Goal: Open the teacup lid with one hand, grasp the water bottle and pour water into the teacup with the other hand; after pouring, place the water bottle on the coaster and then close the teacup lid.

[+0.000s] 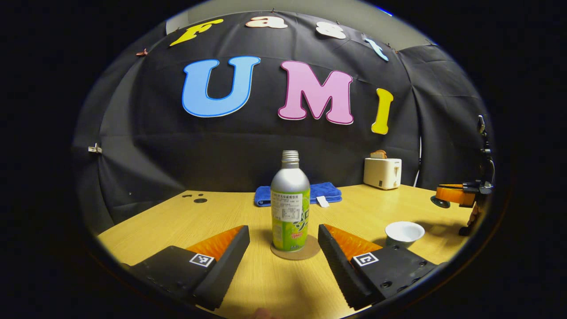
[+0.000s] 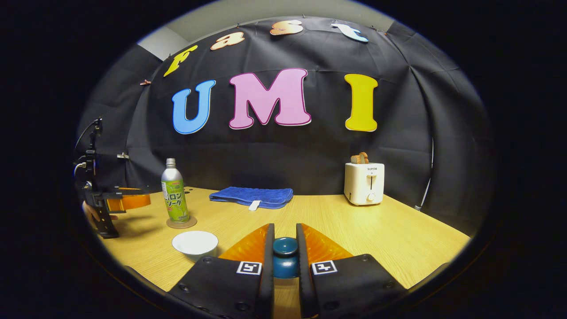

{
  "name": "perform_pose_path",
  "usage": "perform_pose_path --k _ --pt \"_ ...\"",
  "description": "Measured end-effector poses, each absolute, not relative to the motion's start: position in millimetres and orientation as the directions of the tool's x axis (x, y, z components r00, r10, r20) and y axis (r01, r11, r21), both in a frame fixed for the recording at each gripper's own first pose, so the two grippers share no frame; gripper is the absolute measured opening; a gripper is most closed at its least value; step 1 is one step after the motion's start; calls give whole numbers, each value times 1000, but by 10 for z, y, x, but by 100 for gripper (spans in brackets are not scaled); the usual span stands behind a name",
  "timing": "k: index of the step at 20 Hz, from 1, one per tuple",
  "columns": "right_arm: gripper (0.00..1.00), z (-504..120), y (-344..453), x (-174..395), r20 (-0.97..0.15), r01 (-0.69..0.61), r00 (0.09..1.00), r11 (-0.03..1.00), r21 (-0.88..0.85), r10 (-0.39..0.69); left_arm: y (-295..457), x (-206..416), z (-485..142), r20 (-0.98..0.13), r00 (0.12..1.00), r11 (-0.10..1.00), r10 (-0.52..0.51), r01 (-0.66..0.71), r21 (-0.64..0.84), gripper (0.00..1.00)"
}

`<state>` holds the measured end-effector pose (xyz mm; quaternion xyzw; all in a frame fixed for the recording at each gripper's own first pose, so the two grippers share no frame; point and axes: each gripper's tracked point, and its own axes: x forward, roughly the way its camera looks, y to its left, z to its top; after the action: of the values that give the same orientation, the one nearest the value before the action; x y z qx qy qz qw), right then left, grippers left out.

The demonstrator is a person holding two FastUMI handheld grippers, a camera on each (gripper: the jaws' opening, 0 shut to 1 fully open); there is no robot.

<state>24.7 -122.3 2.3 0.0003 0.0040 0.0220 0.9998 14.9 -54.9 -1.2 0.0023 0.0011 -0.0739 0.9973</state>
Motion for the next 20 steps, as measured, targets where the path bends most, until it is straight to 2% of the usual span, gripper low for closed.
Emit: perform_pose_path --k 5,9,13,20 --pt "26 16 -1218 252 -8 -45 999 999 1 45 -387 -46 34 43 993 994 -112 112 18 98" --pt "26 11 -1090 272 -13 -47 999 999 10 47 -376 -41 6 37 993 994 -108 108 14 98" --pt "26 -17 -539 349 -52 -145 988 987 66 148 -426 -61 7 38 990 991 -134 133 14 98" --pt "27 -214 217 504 -127 -267 956 964 -13 263 -517 -105 1 38 983 984 -177 177 16 98"
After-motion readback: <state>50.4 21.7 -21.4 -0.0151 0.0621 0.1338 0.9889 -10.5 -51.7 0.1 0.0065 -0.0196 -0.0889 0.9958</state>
